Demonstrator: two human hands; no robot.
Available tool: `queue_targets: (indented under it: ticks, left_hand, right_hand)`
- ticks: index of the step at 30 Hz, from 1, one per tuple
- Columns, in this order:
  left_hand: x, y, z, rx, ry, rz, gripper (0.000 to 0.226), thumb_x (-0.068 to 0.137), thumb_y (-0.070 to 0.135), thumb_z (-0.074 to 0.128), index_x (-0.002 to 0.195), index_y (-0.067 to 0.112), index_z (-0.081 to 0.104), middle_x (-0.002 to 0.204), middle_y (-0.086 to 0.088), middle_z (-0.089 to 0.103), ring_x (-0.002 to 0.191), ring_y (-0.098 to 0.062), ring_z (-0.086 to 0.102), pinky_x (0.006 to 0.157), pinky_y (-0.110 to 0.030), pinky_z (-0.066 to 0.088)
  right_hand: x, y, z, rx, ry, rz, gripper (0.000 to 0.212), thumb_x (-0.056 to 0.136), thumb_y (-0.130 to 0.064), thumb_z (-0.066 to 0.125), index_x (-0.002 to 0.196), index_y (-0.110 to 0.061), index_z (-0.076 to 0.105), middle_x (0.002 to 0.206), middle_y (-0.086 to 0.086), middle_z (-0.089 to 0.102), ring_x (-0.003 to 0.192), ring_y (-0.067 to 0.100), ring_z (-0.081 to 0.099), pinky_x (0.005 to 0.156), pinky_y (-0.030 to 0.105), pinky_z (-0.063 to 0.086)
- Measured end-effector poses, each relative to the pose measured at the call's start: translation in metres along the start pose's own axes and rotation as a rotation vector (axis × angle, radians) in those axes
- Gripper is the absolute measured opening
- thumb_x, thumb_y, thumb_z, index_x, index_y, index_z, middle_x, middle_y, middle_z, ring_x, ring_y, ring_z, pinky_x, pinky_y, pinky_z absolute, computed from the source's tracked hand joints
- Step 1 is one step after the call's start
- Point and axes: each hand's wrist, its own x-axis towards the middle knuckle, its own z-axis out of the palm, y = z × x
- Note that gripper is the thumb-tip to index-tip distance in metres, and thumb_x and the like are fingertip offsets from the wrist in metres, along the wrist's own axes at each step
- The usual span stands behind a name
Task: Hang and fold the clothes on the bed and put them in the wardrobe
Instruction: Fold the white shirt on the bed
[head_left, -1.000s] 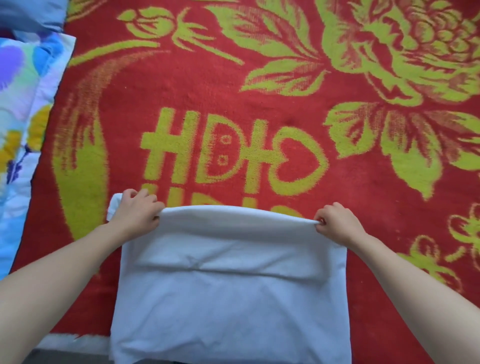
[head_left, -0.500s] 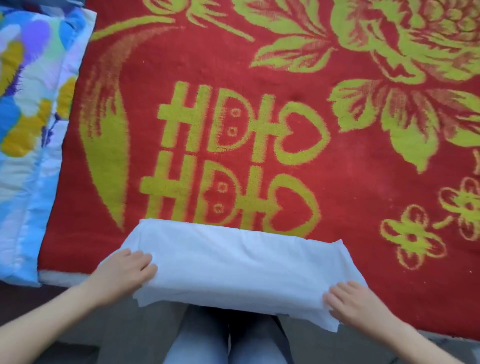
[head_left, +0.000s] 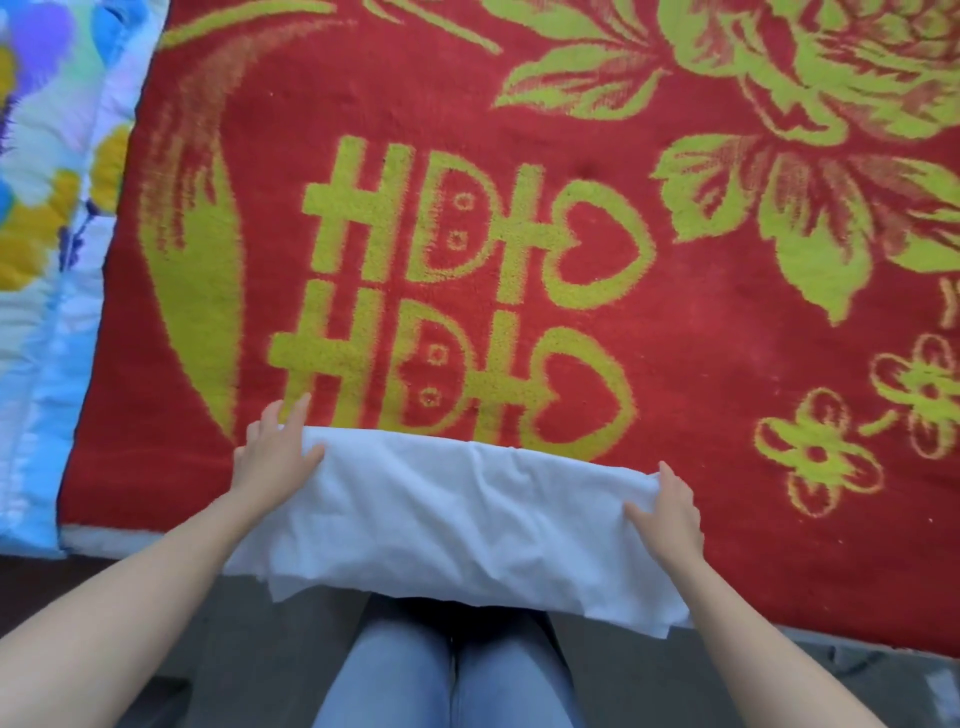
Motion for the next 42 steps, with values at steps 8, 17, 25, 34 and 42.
queue_targets:
  ticks: [8, 17, 25, 34, 42]
  left_hand:
    - [0.022, -0.009, -0.018, -0.402, -0.189, -0.064, 0.026, 0.081, 0.016, 0.068, 0.101, 0.0, 0.068, 0.097, -0.019, 0.066, 0.091, -0.03, 0.059, 0.074, -0.033, 0.04]
    - [0.068, -0.01, -0.084, -0.623, 0.22, -0.038, 0.026, 0.084, 0.017, 0.068, 0.106, 0.003, 0.065, 0.093, -0.017, 0.059, 0.09, -0.026, 0.055, 0.074, -0.016, 0.043]
    - [0.032, 0.038, -0.029, 0.114, 0.207, 0.232, 0.067, 0.081, 0.027, 0.069, 0.141, 0.016, 0.041, 0.151, -0.023, 0.024, 0.136, -0.04, 0.025, 0.101, -0.053, 0.028]
    - [-0.015, -0.015, 0.038, 0.305, -0.083, 0.136, 0.074, 0.09, 0.044, 0.05, 0.15, 0.032, 0.008, 0.157, -0.014, 0.0, 0.142, -0.035, 0.007, 0.11, -0.045, 0.021]
    - [-0.016, -0.025, 0.034, 0.31, -0.079, 0.029, 0.075, 0.092, 0.045, 0.043, 0.149, 0.033, -0.004, 0.156, -0.017, -0.002, 0.144, -0.032, -0.002, 0.111, -0.041, 0.019]
  right_hand:
    - [0.017, 0.0, -0.025, 0.469, -0.111, 0.184, 0.008, 0.076, -0.002, 0.07, 0.079, 0.001, 0.063, 0.072, 0.01, 0.057, 0.063, 0.021, 0.05, 0.058, 0.032, 0.036]
    - [0.065, -0.036, -0.085, 0.588, 0.142, 0.066, 0.062, 0.082, -0.016, 0.07, 0.136, -0.004, 0.042, 0.126, 0.017, 0.054, 0.11, 0.032, 0.054, 0.089, 0.038, 0.045]
    - [0.072, -0.045, -0.045, 0.262, 0.041, 0.239, 0.094, 0.085, -0.04, 0.064, 0.151, -0.017, 0.002, 0.148, 0.024, 0.024, 0.134, 0.042, 0.026, 0.108, 0.049, 0.024]
    - [0.061, -0.009, -0.032, 0.479, 0.008, 0.284, 0.044, 0.078, -0.014, 0.073, 0.117, 0.003, 0.058, 0.114, 0.024, 0.061, 0.102, 0.038, 0.059, 0.088, 0.051, 0.049]
    - [0.032, -0.036, -0.071, 0.626, -0.04, 0.247, 0.018, 0.078, -0.005, 0.066, 0.094, 0.004, 0.065, 0.074, 0.01, 0.065, 0.064, 0.027, 0.061, 0.056, 0.033, 0.048]
